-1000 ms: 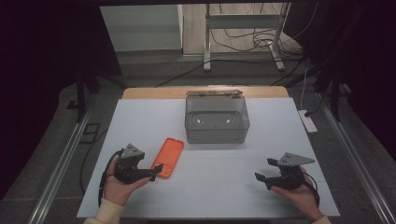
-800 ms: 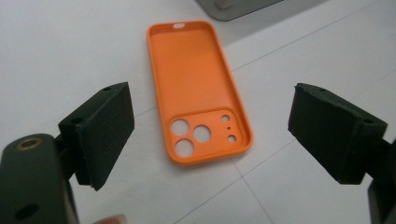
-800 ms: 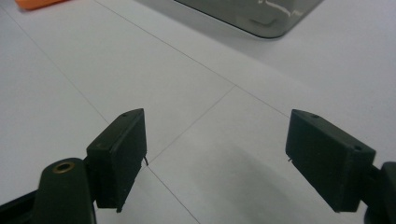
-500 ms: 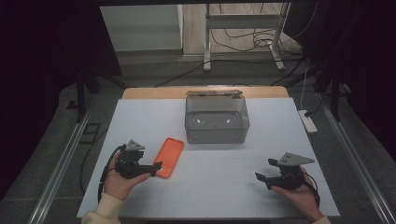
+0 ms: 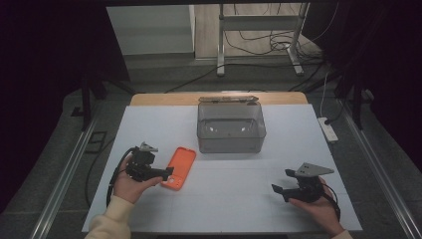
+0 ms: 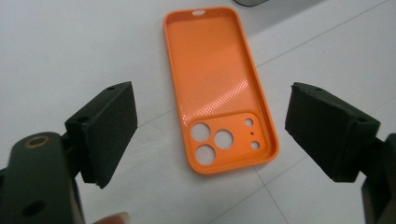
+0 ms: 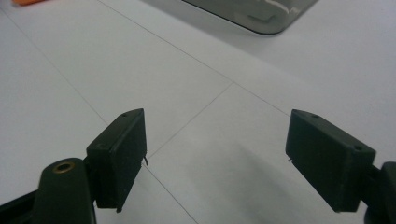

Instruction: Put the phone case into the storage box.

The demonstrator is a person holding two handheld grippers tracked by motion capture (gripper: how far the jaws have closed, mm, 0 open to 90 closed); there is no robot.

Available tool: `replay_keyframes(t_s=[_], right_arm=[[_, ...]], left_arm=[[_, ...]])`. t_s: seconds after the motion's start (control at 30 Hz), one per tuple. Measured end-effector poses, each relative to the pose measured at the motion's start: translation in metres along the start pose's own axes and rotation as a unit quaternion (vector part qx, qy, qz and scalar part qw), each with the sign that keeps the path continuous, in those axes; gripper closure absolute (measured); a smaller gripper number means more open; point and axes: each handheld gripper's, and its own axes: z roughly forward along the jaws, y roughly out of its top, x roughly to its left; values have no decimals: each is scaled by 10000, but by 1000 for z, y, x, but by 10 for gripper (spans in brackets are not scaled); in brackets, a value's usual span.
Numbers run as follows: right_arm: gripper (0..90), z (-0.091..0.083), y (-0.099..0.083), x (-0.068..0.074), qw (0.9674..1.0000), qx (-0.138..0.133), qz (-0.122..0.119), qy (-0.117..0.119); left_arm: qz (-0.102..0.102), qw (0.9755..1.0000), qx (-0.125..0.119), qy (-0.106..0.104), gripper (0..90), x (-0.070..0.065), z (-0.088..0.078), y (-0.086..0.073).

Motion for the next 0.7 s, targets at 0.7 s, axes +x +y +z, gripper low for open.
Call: replay_keyframes(t_s=[0.7], right_arm=[[209,-2,0,0,10000,-11,-14,-70]], left_arm=[[217,9991,335,136,214,-1,20,21]])
